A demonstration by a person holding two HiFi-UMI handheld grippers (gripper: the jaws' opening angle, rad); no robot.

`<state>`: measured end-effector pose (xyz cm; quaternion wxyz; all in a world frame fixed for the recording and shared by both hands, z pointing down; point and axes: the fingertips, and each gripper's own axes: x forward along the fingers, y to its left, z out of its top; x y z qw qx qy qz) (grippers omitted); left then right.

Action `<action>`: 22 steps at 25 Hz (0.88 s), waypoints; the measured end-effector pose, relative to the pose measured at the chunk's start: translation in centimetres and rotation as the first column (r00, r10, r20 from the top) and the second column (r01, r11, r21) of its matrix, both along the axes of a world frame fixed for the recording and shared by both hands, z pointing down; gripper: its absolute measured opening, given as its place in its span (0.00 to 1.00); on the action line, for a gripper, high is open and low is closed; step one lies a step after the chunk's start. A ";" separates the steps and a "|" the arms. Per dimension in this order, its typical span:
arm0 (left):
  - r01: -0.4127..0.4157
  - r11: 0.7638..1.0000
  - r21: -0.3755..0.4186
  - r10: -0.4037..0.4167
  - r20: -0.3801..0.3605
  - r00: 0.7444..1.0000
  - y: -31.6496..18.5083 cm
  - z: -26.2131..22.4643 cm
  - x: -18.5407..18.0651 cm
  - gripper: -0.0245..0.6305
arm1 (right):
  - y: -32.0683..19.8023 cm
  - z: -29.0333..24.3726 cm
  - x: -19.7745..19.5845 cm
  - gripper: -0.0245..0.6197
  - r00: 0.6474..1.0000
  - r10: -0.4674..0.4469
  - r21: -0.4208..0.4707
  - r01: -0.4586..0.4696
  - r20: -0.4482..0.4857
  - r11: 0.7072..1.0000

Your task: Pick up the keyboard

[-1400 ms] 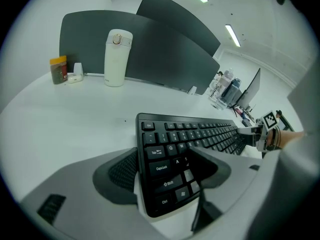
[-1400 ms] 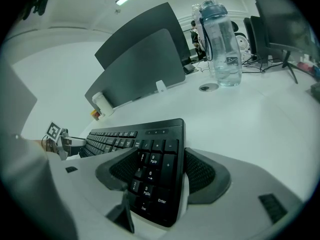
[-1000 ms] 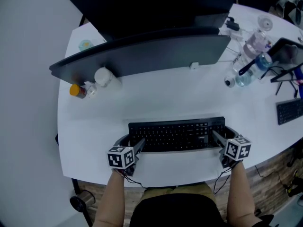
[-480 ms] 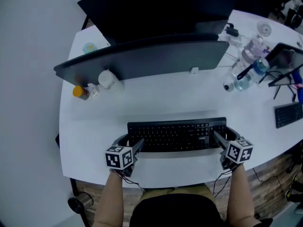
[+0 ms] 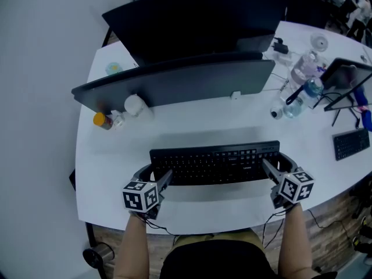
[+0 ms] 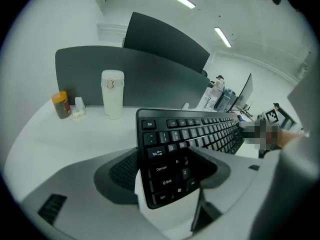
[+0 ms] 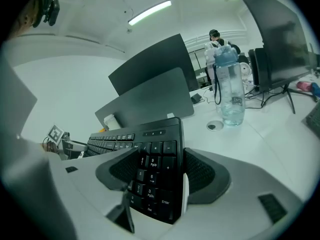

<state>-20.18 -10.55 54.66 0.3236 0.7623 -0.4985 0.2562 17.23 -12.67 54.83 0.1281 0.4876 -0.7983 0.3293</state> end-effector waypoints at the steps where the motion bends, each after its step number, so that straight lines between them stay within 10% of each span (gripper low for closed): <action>1: 0.001 1.000 0.010 -0.001 0.001 1.000 -0.1 -0.4 0.1 0.51 | -0.2 -0.5 0.1 0.51 1.000 0.001 0.013 -0.001 -0.001 1.000; 22: 0.015 0.975 0.223 -0.013 -0.009 1.000 -1.6 -10.7 -0.5 0.51 | -1.6 -11.8 -0.4 0.51 1.000 -0.002 0.250 0.005 -0.013 0.968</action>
